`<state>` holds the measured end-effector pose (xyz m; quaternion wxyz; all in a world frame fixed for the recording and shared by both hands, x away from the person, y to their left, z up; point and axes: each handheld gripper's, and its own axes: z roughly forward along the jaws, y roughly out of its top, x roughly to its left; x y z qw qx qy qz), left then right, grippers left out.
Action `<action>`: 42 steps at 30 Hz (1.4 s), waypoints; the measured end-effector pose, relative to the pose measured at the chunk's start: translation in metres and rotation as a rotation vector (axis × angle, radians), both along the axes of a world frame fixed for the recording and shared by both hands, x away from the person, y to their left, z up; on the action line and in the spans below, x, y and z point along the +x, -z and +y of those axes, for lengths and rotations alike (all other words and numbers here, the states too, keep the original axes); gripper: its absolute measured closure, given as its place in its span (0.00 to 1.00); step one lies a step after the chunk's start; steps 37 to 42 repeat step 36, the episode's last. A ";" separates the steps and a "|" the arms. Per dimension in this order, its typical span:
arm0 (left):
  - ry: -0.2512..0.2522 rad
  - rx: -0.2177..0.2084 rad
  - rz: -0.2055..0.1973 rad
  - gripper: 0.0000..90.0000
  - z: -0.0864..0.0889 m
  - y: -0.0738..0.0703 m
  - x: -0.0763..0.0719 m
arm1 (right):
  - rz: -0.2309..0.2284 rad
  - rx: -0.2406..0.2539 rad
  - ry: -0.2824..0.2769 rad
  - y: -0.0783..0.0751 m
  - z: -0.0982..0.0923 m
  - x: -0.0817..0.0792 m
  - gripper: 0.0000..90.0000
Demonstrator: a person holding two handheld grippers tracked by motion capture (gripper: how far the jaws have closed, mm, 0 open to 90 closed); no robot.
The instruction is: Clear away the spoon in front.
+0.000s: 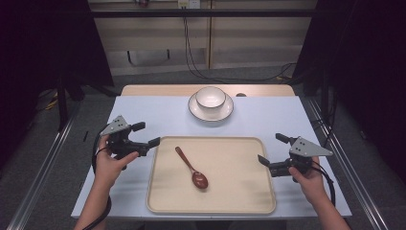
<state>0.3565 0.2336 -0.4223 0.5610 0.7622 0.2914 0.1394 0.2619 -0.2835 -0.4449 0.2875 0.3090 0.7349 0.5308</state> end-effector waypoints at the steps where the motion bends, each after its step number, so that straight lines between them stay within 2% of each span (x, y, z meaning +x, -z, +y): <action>1: -0.005 0.001 0.003 0.07 0.002 0.002 0.000 | 0.008 -0.002 -0.007 0.000 0.000 0.000 0.01; 6: -0.002 0.001 -0.004 0.07 0.007 0.005 0.002 | 0.015 -0.001 -0.012 0.000 0.000 0.000 0.01; 7: -0.016 0.005 0.001 0.07 0.009 0.006 0.002 | 0.016 0.001 -0.011 0.000 0.000 0.000 0.01; 10: -0.021 -0.004 -0.002 0.07 0.011 0.008 0.002 | 0.001 -0.002 -0.001 0.000 -0.001 0.000 0.01; 12: -0.018 0.011 -0.011 0.07 0.014 0.008 0.002 | 0.002 0.005 0.007 0.000 0.000 0.000 0.01; 15: -0.016 -0.028 -0.025 0.07 0.017 0.008 0.001 | 0.006 0.007 0.003 0.000 -0.001 0.000 0.01; 16: -0.029 -0.004 -0.030 0.07 0.019 0.007 0.001 | 0.004 0.013 0.006 0.000 -0.001 0.000 0.01; 22: -0.043 -0.035 -0.049 0.07 0.026 0.006 -0.001 | 0.004 0.018 0.017 -0.001 -0.002 -0.001 0.01; 26: -0.054 -0.030 -0.055 0.07 0.030 0.006 -0.002 | 0.007 0.013 0.017 -0.001 -0.003 -0.001 0.01; 31: -0.057 -0.045 -0.066 0.06 0.033 0.007 0.000 | 0.003 0.017 0.017 -0.001 -0.003 0.000 0.01; 34: -0.071 -0.043 -0.058 0.06 0.032 0.007 -0.001 | 0.007 0.017 0.020 -0.001 -0.004 0.000 0.01; 42: -0.067 -0.034 -0.058 0.05 0.033 0.007 -0.001 | 0.006 0.017 0.021 -0.001 -0.004 0.000 0.01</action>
